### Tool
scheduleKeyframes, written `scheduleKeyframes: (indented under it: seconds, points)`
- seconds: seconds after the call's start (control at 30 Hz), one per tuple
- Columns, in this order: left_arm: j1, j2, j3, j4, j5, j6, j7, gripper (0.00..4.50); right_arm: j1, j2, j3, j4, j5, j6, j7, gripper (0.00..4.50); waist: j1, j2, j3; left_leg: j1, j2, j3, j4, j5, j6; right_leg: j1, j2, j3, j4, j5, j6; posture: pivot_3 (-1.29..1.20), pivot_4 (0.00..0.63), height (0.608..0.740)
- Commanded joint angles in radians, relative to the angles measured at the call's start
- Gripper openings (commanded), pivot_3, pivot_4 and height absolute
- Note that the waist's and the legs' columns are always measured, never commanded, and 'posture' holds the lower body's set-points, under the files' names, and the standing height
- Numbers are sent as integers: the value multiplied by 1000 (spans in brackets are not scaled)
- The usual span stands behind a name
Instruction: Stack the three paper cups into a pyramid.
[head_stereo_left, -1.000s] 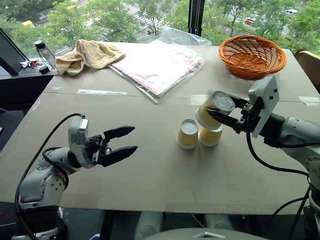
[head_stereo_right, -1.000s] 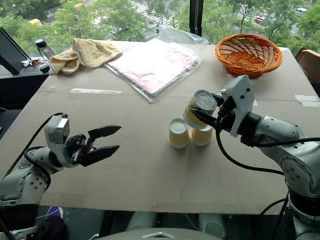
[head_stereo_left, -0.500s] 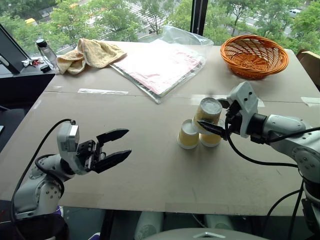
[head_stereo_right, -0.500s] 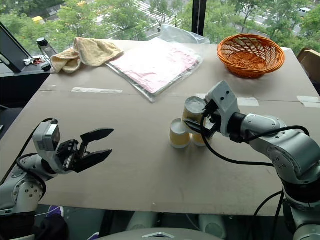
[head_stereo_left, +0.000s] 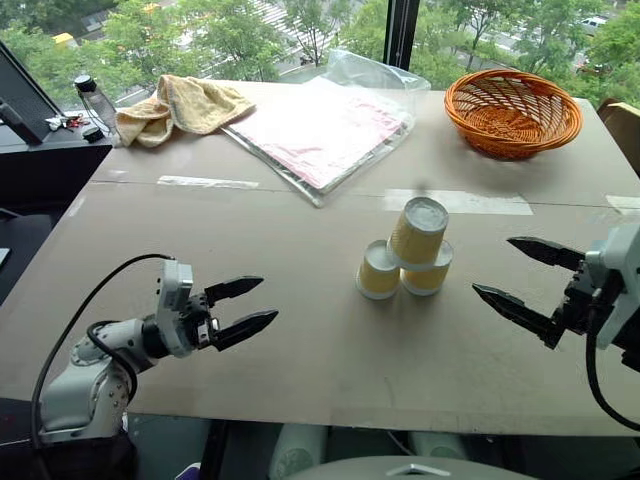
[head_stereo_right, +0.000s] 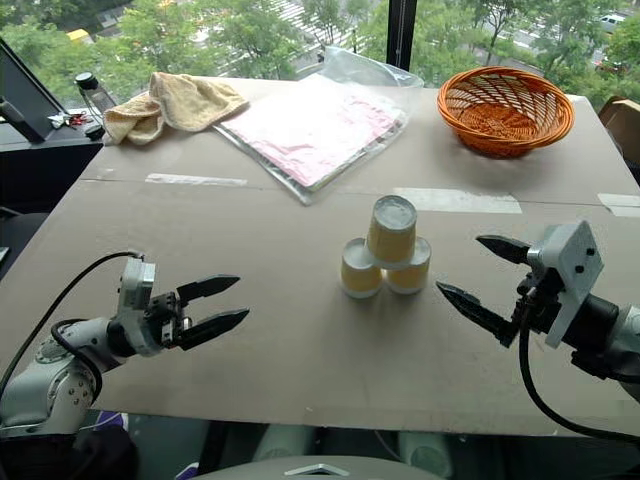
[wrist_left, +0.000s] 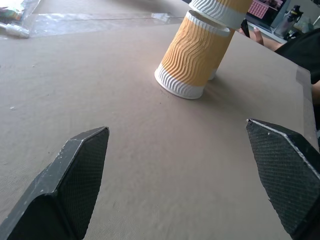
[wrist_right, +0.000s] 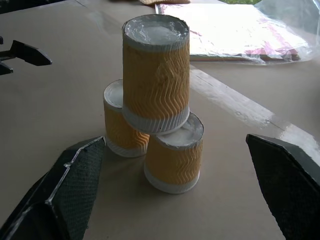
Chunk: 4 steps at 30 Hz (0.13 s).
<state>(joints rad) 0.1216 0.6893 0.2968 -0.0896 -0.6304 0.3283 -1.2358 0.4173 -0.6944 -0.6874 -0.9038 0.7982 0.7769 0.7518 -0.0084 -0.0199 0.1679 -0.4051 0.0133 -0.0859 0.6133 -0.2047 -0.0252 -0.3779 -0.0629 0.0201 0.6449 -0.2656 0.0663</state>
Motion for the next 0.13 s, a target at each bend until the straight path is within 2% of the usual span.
scheduleKeyframes:
  seconds: [0.03, 0.13]
  points:
    - [4, 20, 11, 11, 28, -36, 4, 4500, 176, 64, -38, 52, -154, -205, 114, 4464, -2, 0, 0, 0, 0, 0, 0, 0, 0, 0, 0, 0, 0, -3, 0, 0, 150, 740]
    - [6, 36, 4, 32, 47, -41, -8, 4500, 312, 127, 37, 179, -297, -397, 178, 4464, -2, -2, -1, 4, 1, 2, 1, 0, 0, 2, 0, 1, 0, -4, 1, 0, 150, 740]
